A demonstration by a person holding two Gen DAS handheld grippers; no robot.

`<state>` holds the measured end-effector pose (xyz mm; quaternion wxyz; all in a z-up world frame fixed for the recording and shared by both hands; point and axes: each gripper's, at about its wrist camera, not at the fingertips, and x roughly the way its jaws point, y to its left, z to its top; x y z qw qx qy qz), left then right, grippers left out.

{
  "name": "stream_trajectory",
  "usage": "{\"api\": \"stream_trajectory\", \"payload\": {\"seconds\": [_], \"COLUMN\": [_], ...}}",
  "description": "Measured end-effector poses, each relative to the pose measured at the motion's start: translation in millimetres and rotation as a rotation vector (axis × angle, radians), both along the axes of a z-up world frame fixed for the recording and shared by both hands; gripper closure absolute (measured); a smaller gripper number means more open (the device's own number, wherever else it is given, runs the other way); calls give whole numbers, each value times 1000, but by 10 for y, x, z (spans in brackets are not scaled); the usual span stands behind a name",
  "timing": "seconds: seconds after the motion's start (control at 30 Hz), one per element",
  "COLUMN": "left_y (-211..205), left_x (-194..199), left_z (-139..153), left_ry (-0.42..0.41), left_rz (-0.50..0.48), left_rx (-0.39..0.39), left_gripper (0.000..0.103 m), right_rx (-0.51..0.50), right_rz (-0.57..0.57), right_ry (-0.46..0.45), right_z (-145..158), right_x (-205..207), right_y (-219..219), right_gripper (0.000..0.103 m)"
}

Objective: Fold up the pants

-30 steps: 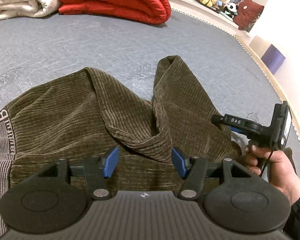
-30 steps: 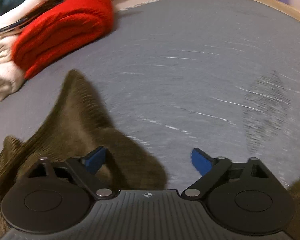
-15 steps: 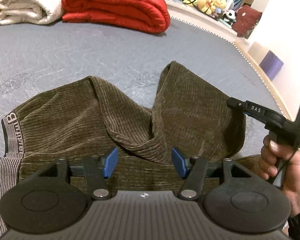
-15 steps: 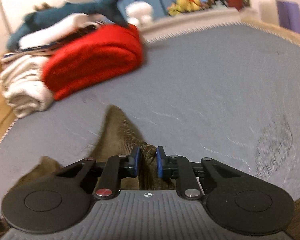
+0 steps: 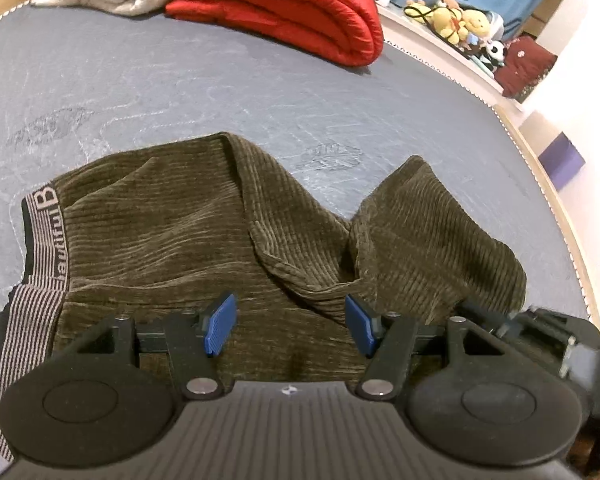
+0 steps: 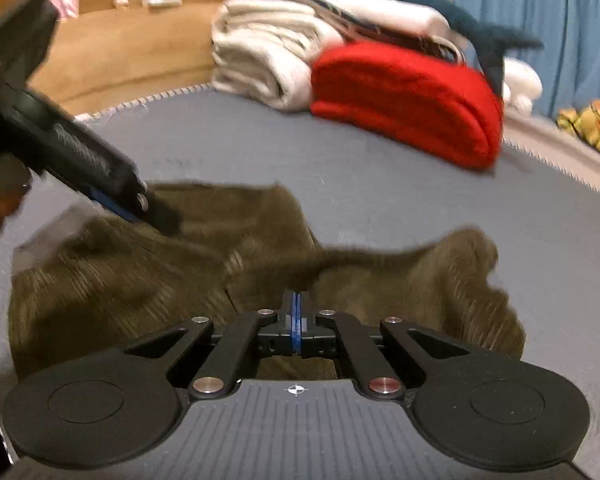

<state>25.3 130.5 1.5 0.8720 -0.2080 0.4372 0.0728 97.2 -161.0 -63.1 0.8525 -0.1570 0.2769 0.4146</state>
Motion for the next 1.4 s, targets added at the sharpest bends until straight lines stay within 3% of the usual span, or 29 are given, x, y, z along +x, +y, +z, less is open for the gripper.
{"api": "stream_trajectory", "payload": {"seconds": [0.1, 0.27, 0.37, 0.53, 0.6, 0.77, 0.87, 0.9, 0.93, 1.0, 1.03, 1.13, 1.2, 1.33, 1.4], "left_y": [48, 57, 6, -25, -20, 11, 16, 22, 28, 39, 49, 76, 86, 104, 114], "left_x": [-7, 58, 133, 224, 253, 299, 303, 308, 310, 314, 313, 292, 284, 274, 267], "left_z": [32, 27, -31, -153, -194, -270, -292, -291, -295, -285, -275, -221, -183, -147, -149], "left_ry": [-9, -8, 5, 29, 37, 56, 62, 62, 62, 56, 50, 8, -12, -37, -37], "left_rz": [4, 11, -5, -3, -2, 0, 1, 2, 2, 5, 8, 17, 17, 25, 25], "left_rx": [-16, -12, 1, 11, 14, 25, 30, 29, 28, 24, 21, -15, -37, -70, -75], "left_gripper": [37, 37, 37, 37, 37, 36, 36, 36, 36, 36, 36, 36, 36, 36, 36], "right_rx": [138, 481, 542, 636, 721, 756, 738, 714, 685, 599, 553, 431, 407, 425, 361], "right_rz": [-189, -634, -788, -818, -810, -784, -719, -675, -628, -595, -581, -481, -363, -84, 42], "right_ry": [76, 277, 426, 696, 785, 834, 873, 874, 858, 772, 702, 462, 370, 408, 388], "right_z": [48, -44, -335, -749, -841, -927, -979, -966, -947, -805, -702, -313, -135, 8, 16], "right_x": [295, 952, 1215, 1490, 1550, 1727, 1841, 1853, 1829, 1772, 1735, 1524, 1342, 1097, 957], "right_y": [-262, -1059, -1317, -1366, -1353, -1203, -1037, -957, -886, -743, -667, -405, -293, -88, 63], "right_gripper": [97, 67, 59, 32, 29, 22, 27, 43, 70, 77, 97, 98, 103, 103, 103]}}
